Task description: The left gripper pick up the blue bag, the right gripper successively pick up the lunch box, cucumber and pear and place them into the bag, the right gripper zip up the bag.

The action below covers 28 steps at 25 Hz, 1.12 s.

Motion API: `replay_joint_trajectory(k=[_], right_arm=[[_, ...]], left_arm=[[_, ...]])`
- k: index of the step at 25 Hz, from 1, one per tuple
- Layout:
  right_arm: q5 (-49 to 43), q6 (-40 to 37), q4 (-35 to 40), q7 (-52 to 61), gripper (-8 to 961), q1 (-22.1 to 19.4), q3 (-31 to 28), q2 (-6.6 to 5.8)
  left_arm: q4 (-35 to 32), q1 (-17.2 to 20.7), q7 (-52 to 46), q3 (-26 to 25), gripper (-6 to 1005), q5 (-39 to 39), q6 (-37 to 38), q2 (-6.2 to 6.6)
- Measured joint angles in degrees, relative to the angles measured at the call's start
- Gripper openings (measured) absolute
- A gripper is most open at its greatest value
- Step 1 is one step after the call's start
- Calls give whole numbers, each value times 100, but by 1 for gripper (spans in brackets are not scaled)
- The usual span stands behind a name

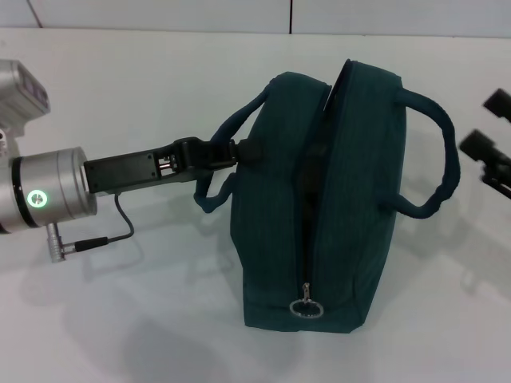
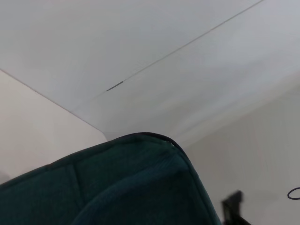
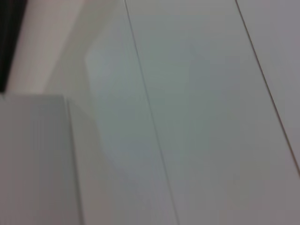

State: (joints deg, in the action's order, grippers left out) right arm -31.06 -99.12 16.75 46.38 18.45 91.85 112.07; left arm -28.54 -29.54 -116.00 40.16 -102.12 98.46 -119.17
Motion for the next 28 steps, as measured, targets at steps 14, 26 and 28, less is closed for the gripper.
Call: replay_joint_trajectory(k=[14, 26, 28], right_arm=[[-2536, -1817, -124, 1688, 768, 853, 48, -169], [-4099, -212, -183, 2574, 767, 1060, 51, 8], [-4130, 8, -183, 2587, 767, 1092, 51, 57]], left_arm=[[7, -17, 169, -11, 72, 75, -158, -10], [73, 19, 222, -18, 74, 136, -161, -28], [100, 24, 224, -18, 74, 136, -161, -28]])
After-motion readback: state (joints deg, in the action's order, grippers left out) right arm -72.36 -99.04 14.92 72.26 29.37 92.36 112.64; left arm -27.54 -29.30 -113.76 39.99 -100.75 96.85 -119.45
